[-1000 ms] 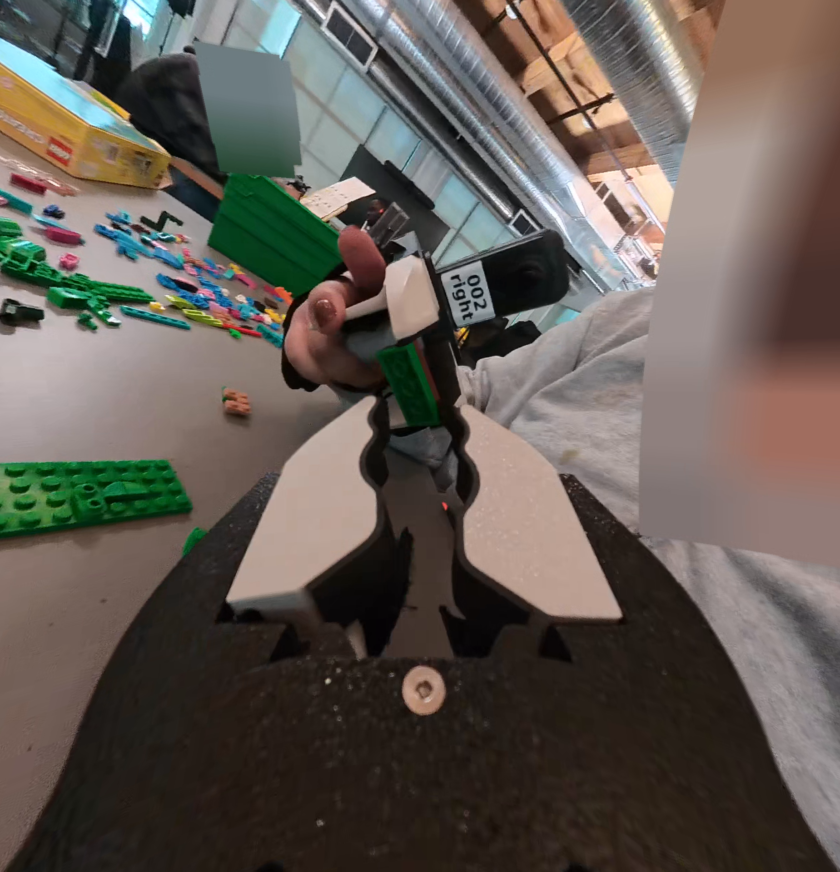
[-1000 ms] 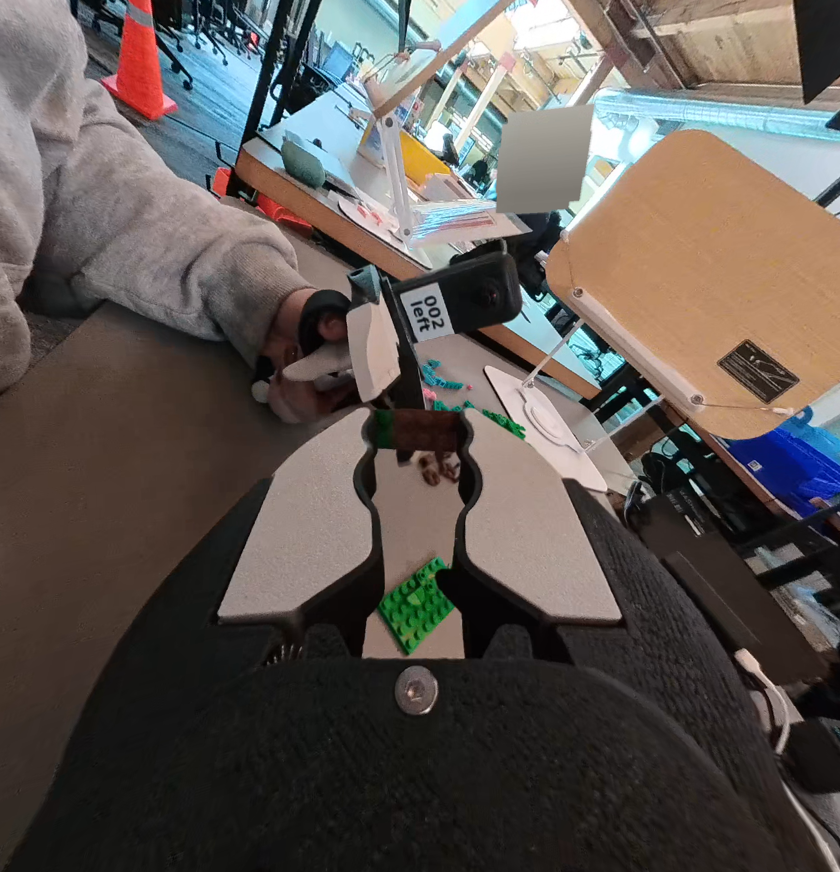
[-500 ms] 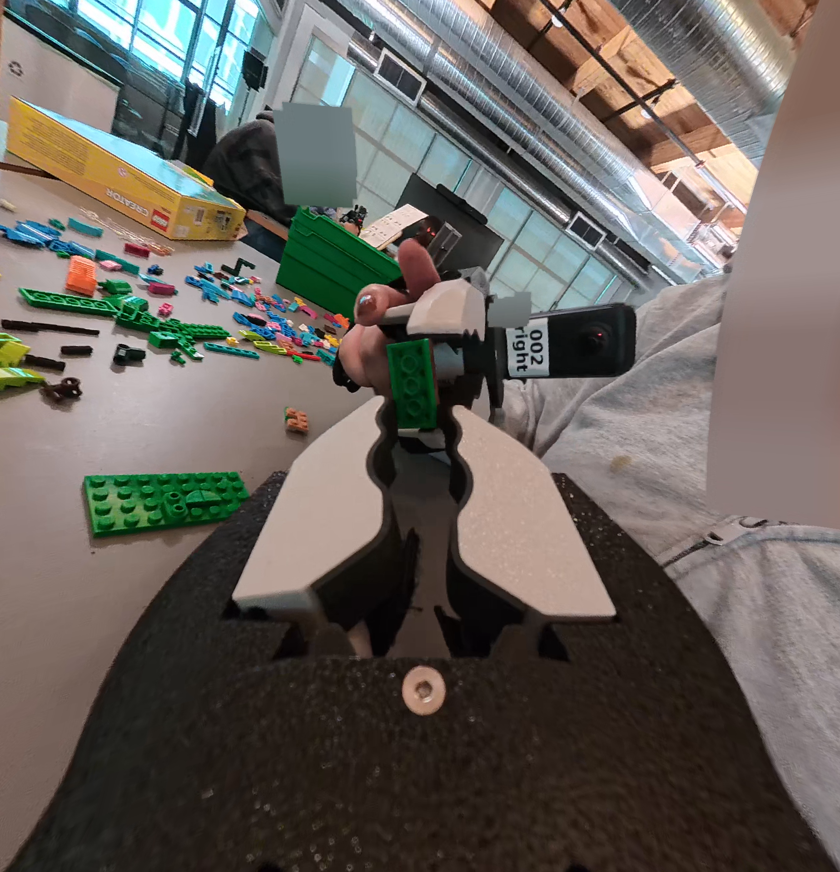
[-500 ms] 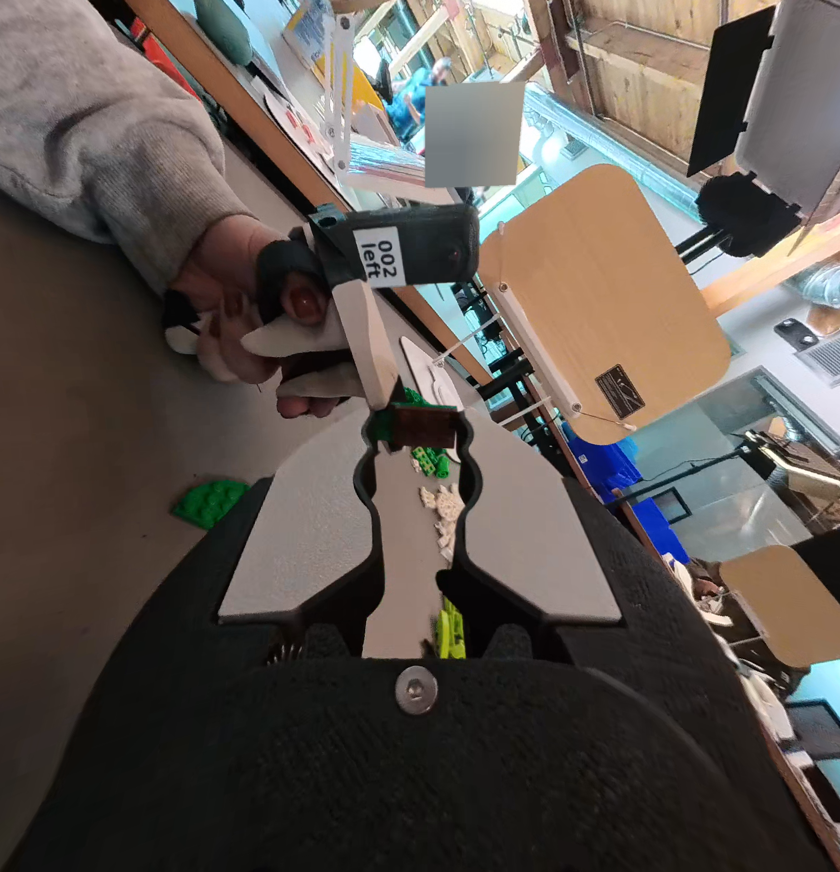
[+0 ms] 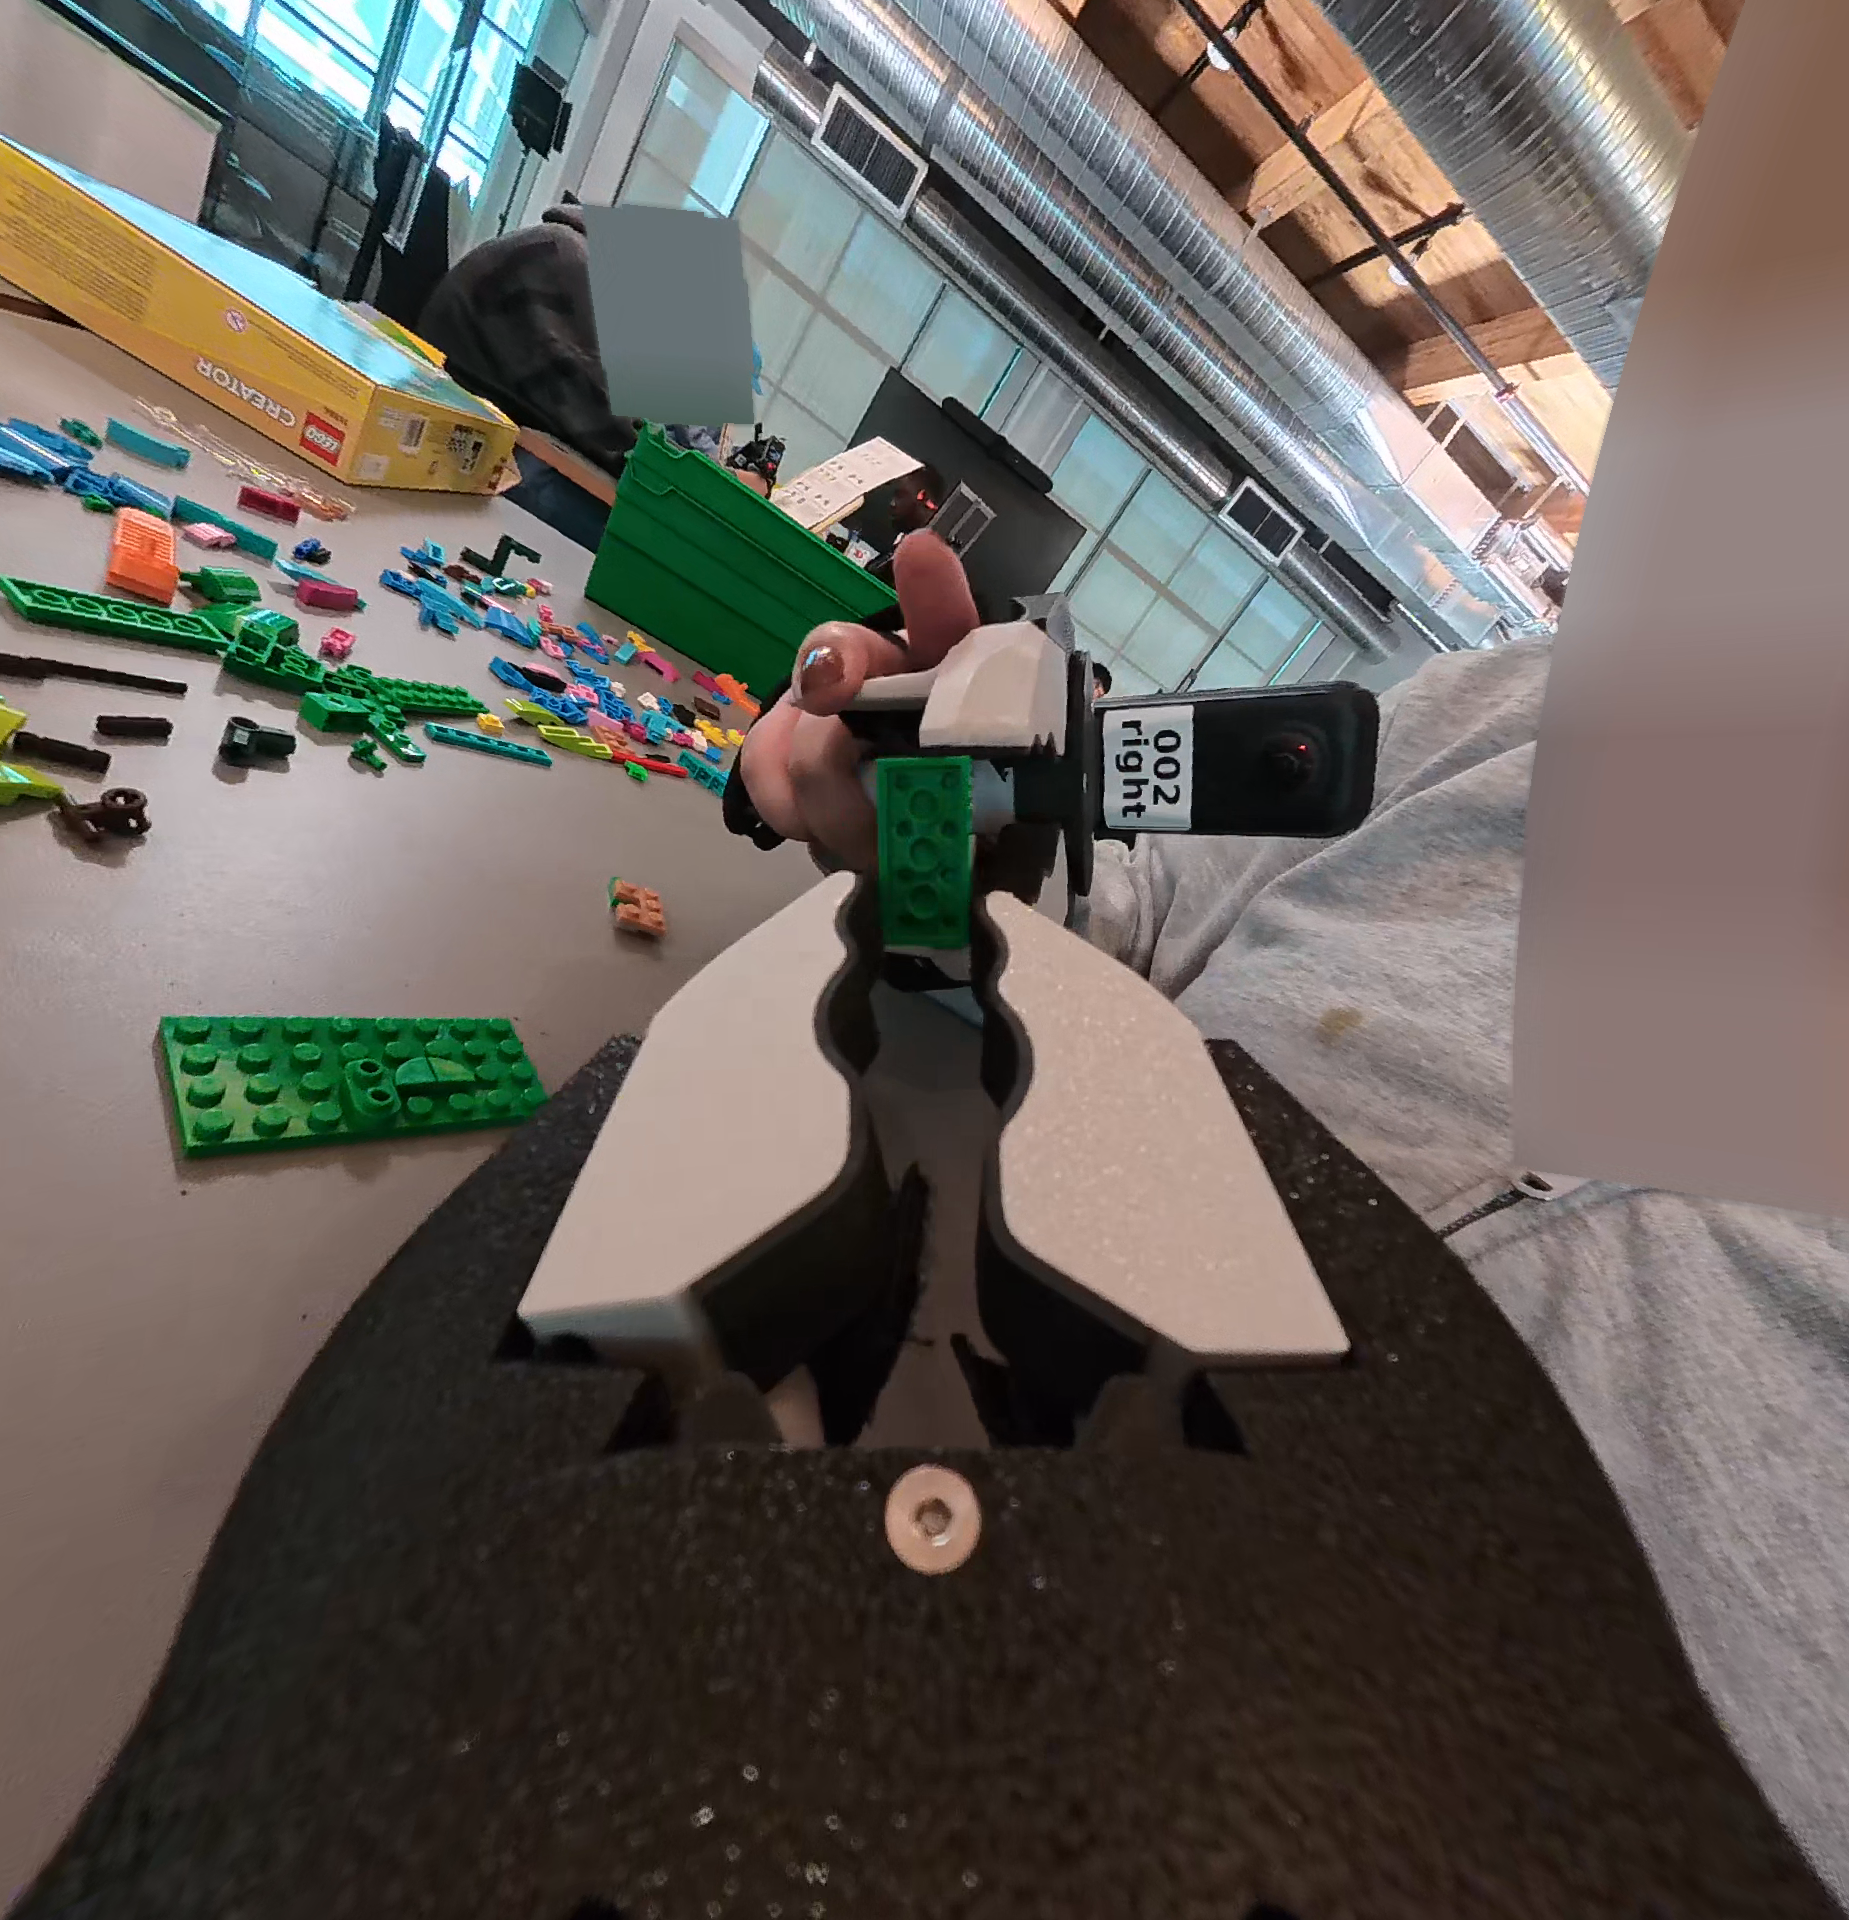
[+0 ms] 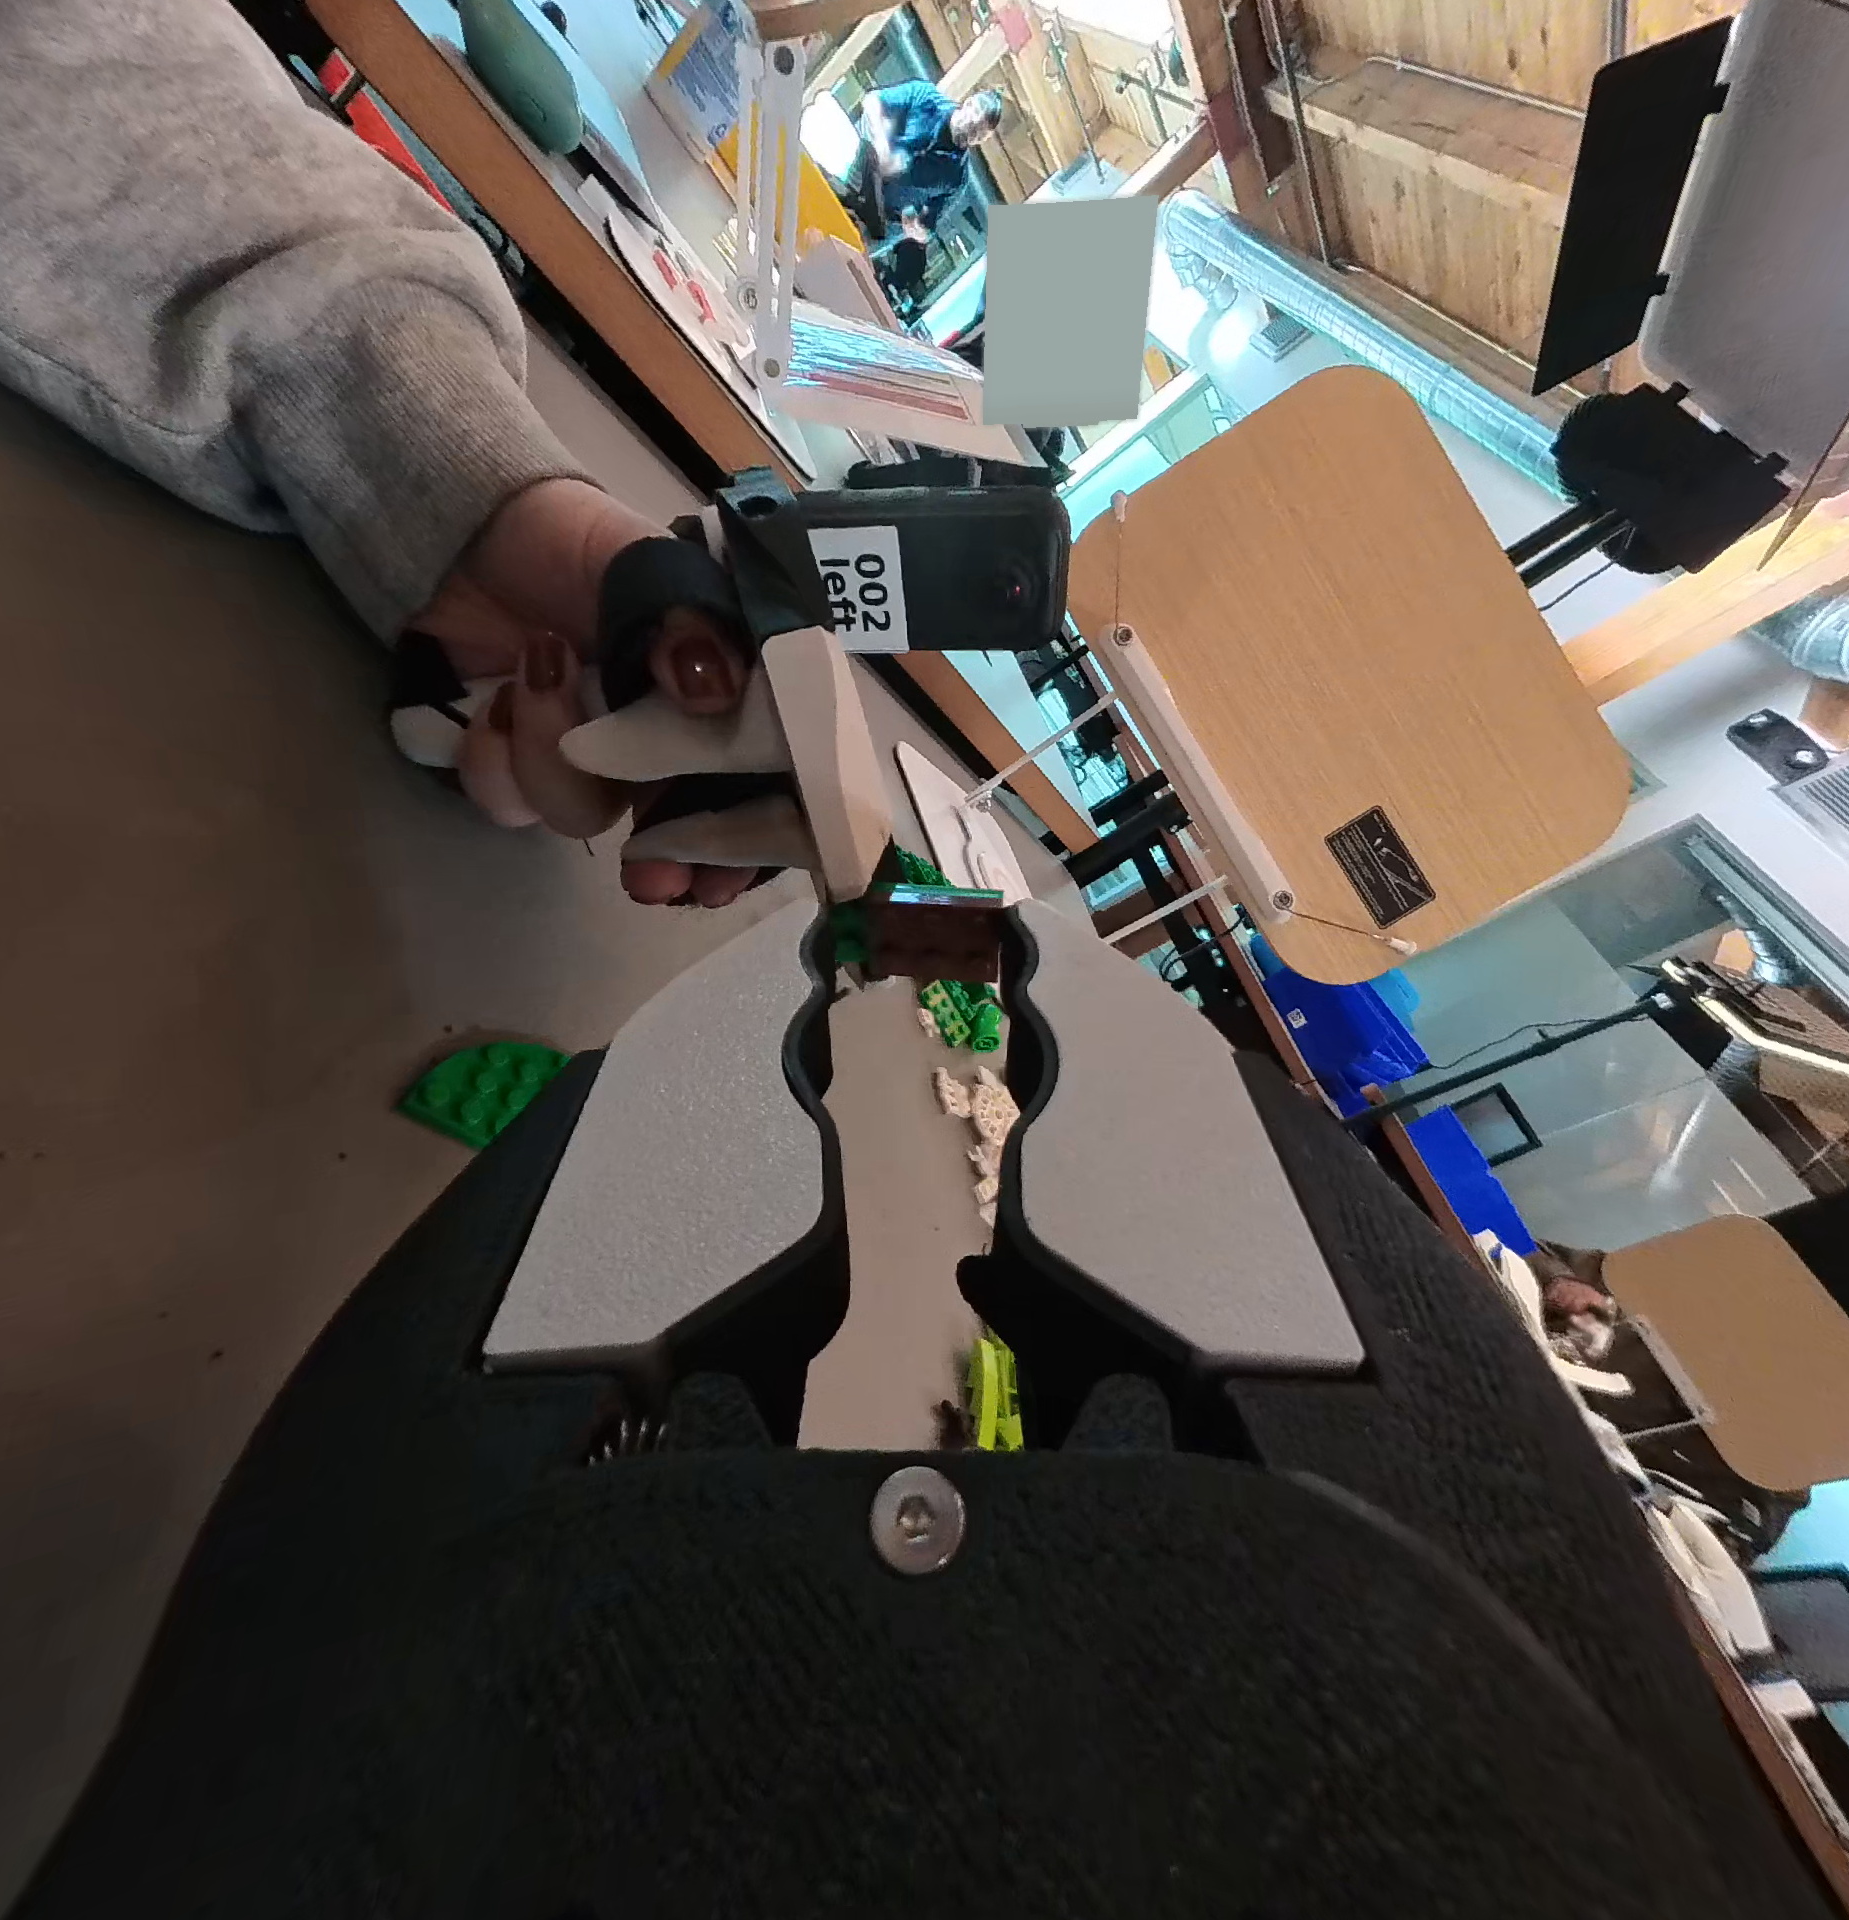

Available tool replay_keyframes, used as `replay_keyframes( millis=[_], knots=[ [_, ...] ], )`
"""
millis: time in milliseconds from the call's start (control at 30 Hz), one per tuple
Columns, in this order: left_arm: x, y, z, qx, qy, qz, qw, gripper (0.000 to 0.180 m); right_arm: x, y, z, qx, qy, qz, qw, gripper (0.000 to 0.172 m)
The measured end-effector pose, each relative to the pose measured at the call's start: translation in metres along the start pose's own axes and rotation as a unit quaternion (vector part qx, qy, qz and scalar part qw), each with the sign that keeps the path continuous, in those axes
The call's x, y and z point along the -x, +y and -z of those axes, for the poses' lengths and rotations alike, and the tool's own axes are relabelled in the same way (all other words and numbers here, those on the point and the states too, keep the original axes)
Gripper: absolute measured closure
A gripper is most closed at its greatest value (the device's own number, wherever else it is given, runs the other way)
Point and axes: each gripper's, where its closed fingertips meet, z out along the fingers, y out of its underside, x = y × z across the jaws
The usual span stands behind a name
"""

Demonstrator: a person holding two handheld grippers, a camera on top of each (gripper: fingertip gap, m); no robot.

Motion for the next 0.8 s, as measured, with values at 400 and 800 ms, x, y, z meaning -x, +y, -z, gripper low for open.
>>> replay_keyframes(
  millis=[400,800],
  knots=[
    [0.002,0.013,-0.004,0.047,-0.012,-0.007,0.999,0.165,0.008,0.001,0.014,-0.012,-0.093,-0.140,0.986,0.137],
    [-0.004,0.026,-0.008,0.092,0.001,-0.001,0.996,0.164,0.012,0.000,0.023,-0.046,-0.181,-0.323,0.928,0.172]
  ],
)
